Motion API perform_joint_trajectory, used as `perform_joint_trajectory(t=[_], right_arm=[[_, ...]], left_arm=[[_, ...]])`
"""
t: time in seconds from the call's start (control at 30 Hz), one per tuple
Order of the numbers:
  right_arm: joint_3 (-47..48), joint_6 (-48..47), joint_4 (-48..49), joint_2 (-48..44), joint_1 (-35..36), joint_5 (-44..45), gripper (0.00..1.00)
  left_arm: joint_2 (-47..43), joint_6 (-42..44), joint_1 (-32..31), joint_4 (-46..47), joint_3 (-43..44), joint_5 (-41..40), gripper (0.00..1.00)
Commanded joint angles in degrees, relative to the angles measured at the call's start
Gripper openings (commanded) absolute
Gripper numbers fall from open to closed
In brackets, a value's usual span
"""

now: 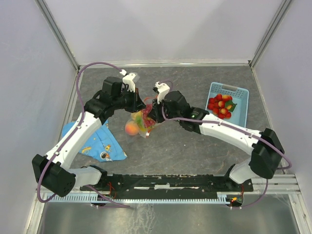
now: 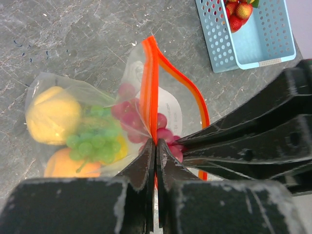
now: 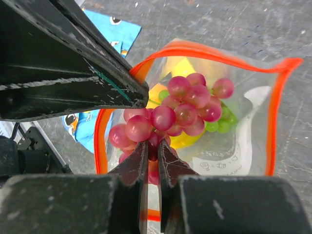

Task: Place the food in the zip-top bag and seal the zipper
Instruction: Place the fake fruit in the zipper food storage bag.

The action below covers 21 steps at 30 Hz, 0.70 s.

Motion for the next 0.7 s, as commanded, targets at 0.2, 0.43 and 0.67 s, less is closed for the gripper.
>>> perform_joint_trajectory(t=[0.2,0.43,0.67], right_arm=[[0.93,2.77,7.58,7.36,0.19,-11.48,0.04],[-1.32,4.75,12.65,11.42,0.19,-14.38,0.1],[-1.8,5.57,14.94,11.95,0.19,-15.99,0.3]], left_arm=[[-1.48,-0.71,0.06,3.36,-0.02,2.07,0.03],[-1.56,-0.66,0.06,3.37,-0.02,2.18,0.03],[-1.48,-0.78,0.01,3.44,-0.02,2.18,0.03]])
